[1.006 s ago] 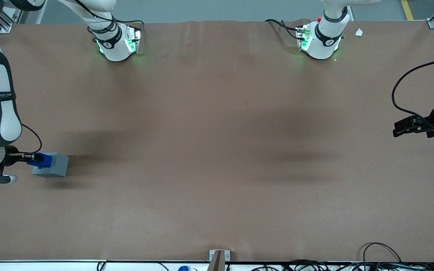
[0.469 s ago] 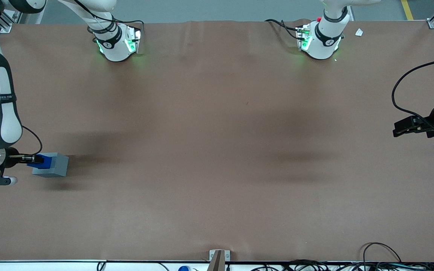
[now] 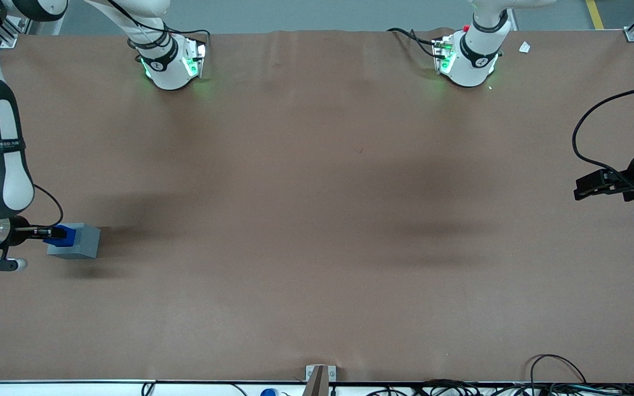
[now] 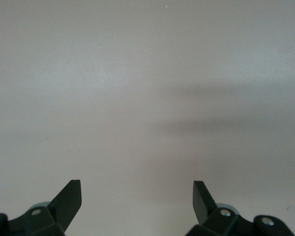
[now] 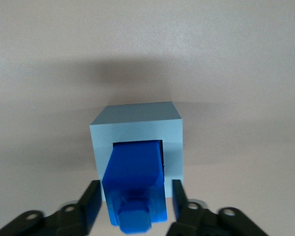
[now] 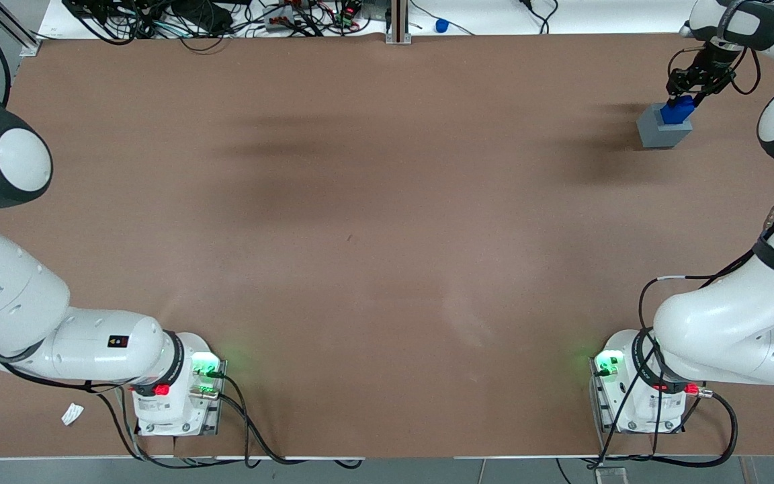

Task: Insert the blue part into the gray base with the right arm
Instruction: 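Lower the blue block into the gray base's hole, then open the right gripper to release the blue block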

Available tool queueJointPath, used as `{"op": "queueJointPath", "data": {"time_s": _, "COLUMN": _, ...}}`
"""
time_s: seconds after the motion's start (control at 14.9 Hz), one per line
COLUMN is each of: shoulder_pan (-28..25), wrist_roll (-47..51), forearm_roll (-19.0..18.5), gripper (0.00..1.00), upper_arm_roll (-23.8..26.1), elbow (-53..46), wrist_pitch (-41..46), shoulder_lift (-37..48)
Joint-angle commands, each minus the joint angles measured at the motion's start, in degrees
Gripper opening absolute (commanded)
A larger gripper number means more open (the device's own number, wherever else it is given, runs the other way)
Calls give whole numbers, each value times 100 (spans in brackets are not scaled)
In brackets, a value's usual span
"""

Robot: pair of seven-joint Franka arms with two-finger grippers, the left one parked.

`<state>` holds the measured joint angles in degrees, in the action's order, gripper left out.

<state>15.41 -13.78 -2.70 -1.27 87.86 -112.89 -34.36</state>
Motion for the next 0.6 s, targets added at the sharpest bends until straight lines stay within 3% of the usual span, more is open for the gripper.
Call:
{"op": "queueJointPath", "data": {"time_s": 0.0, "shoulder_pan": 94, "wrist_roll": -55, "forearm_roll": -46, "gripper": 100, "upper_arm_roll": 101, "elbow": -129, "wrist_pitch": 48, "shoulder_lift": -80}}
{"op": "queueJointPath", "data": {"time_s": 0.2, "shoulder_pan": 68, "wrist_roll": -55, "forearm_roll": -46, "gripper": 100, "upper_arm_roll": 101, "elbow": -198, "wrist_pitch": 92, "shoulder_lift": -27}}
{"op": "queueJointPath", "data": {"time_s": 0.54, "shoulder_pan": -90, "wrist_roll": -28, "forearm_roll": -46, "gripper": 100, "upper_arm_roll": 136, "elbow": -584, "wrist_pitch": 1012, "shoulder_lift": 377}}
